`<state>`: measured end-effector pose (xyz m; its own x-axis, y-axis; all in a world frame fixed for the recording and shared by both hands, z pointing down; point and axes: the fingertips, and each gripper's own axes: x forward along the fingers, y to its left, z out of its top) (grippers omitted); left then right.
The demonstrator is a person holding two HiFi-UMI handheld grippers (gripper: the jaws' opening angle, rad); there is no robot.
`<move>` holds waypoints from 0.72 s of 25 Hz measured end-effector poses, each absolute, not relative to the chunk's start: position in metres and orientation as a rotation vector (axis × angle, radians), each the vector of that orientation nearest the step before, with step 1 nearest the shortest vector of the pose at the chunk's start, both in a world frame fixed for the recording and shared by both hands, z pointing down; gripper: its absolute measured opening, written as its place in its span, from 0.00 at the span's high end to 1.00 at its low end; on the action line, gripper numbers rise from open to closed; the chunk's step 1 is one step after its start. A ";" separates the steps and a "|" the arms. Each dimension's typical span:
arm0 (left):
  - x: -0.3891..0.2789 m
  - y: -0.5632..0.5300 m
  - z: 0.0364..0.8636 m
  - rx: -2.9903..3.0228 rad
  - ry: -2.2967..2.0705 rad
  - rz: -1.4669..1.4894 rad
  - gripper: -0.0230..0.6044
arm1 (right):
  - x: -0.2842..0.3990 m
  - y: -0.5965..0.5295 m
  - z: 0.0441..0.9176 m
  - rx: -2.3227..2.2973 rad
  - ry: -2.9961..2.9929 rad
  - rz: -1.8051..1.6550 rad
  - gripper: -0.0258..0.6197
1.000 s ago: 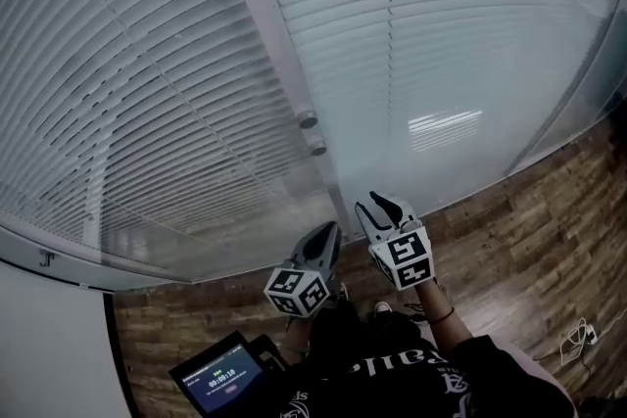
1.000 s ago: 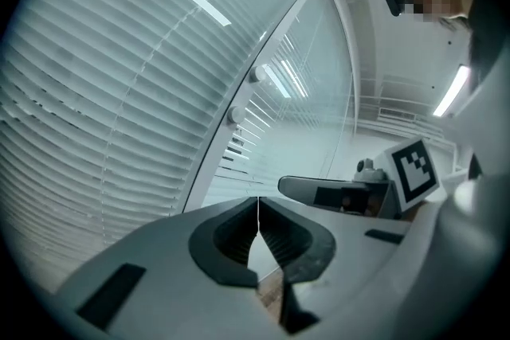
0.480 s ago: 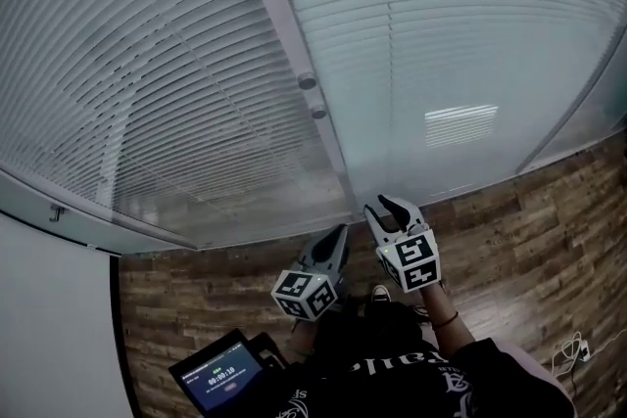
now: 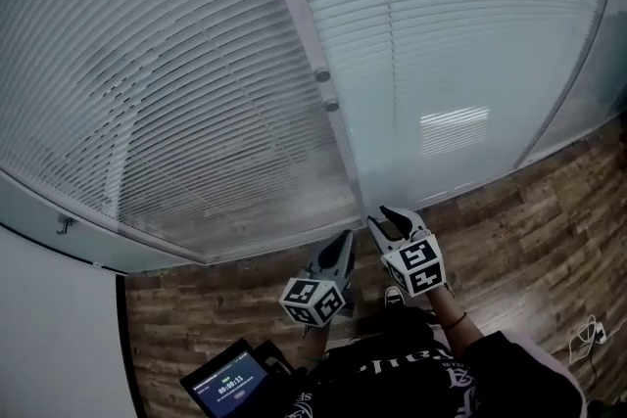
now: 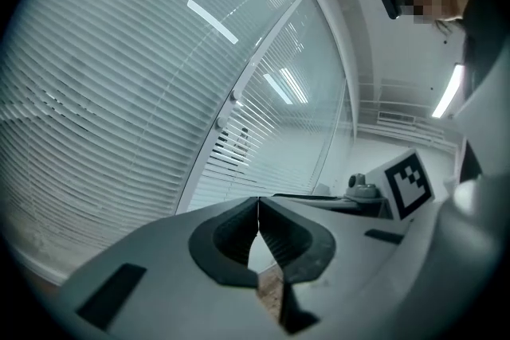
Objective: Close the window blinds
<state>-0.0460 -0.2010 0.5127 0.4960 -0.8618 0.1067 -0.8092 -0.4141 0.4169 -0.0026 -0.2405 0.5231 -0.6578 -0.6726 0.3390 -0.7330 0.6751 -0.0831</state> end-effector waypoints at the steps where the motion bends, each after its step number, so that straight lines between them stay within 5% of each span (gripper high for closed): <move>1: -0.052 -0.189 0.514 2.331 -1.377 -0.175 0.95 | -0.008 -0.230 0.524 1.133 -2.609 0.320 0.75; 18: -0.146 0.080 0.543 2.370 -1.218 -0.123 0.95 | -0.076 0.042 0.553 1.370 -2.551 0.548 0.75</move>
